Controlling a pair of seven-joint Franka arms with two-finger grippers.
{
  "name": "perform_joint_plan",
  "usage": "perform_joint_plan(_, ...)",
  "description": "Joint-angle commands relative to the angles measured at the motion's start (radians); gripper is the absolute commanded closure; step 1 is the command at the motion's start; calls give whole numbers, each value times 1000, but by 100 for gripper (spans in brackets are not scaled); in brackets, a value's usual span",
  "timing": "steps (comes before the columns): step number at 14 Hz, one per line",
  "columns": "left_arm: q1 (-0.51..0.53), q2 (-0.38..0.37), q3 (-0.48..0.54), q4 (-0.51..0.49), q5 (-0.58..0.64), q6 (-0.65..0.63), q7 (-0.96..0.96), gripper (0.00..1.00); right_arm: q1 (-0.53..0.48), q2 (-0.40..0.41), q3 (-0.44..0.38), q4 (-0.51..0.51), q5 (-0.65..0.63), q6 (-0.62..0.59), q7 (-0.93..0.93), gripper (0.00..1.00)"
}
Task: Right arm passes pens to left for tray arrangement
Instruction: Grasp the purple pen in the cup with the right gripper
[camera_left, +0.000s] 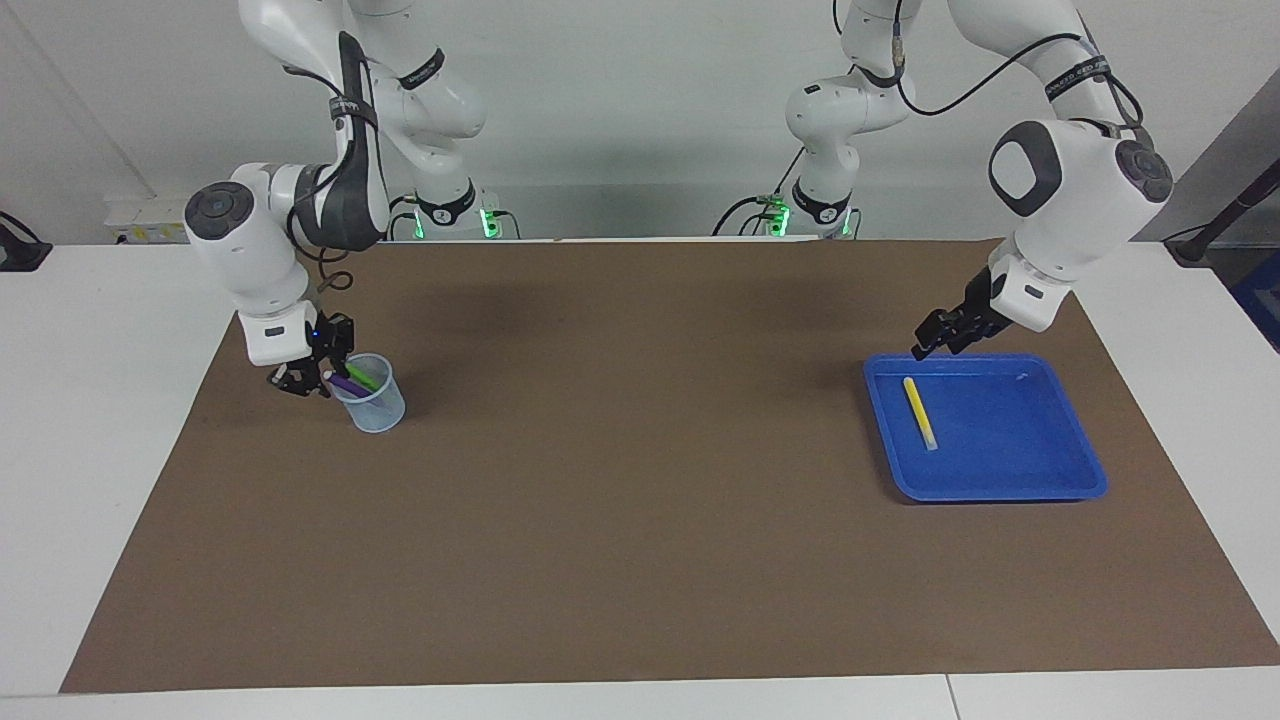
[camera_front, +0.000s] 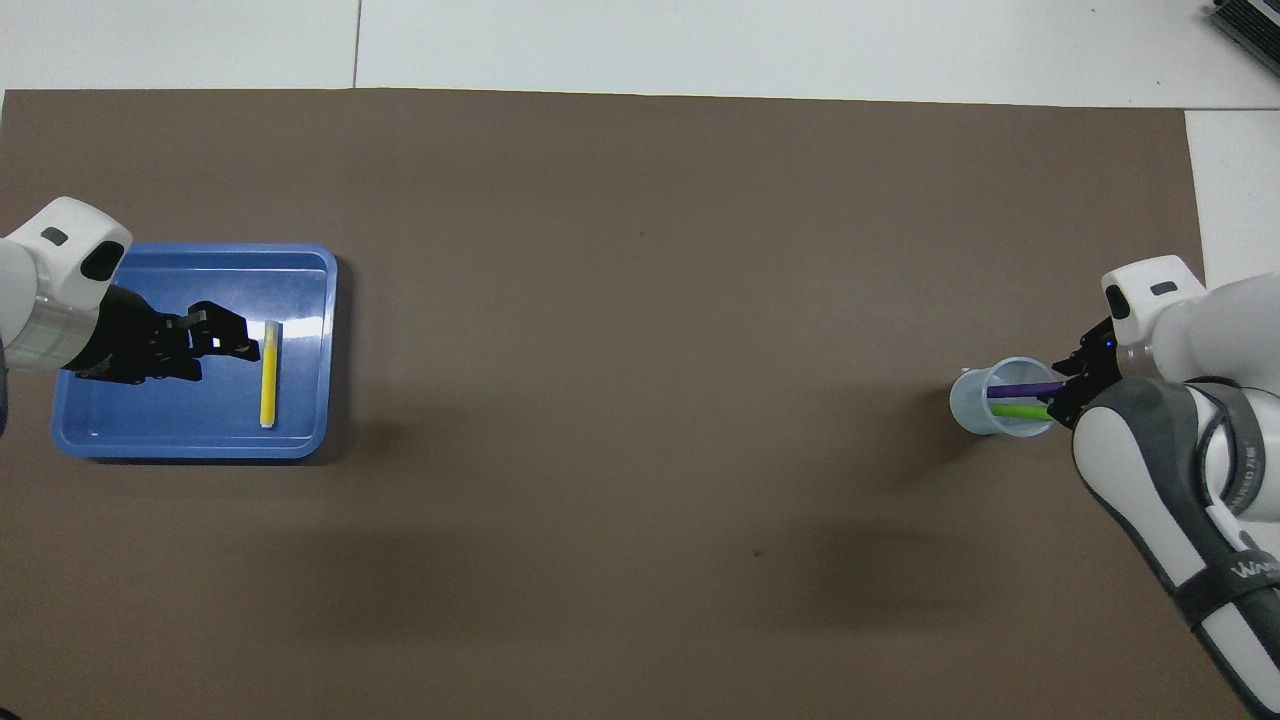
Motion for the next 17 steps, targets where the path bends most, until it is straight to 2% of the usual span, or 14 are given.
perform_joint_plan(1,-12,-52,7,2,-19,-49,-24,30,-13,-1,15,10,13,-25,11,61)
perform_joint_plan(2,-15,-63,7,1,-25,-59,-34,30,-11,-1,15,10,19,-25,11,62)
perform_joint_plan(5,-18,-70,7,-1,-55,-57,-108,28,-11,-1,15,10,19,-28,11,76)
perform_joint_plan(6,-23,-70,7,-1,-55,-54,-117,22,-11,-1,15,10,19,-29,9,82)
perform_joint_plan(7,-23,-70,7,-1,-55,-54,-117,0,-11,-1,15,10,19,-29,9,90)
perform_joint_plan(8,-22,-70,7,-1,-58,-57,-116,0,-11,-1,15,10,19,-29,9,96)
perform_joint_plan(10,-23,-72,9,-1,-62,-60,-116,0,-11,-1,15,11,19,-29,9,100)
perform_joint_plan(14,-23,-72,9,-1,-62,-62,-119,0,-7,19,16,94,59,-103,30,100)
perform_joint_plan(17,-23,-72,9,-1,-62,-62,-119,0,10,22,16,117,62,-112,47,100)
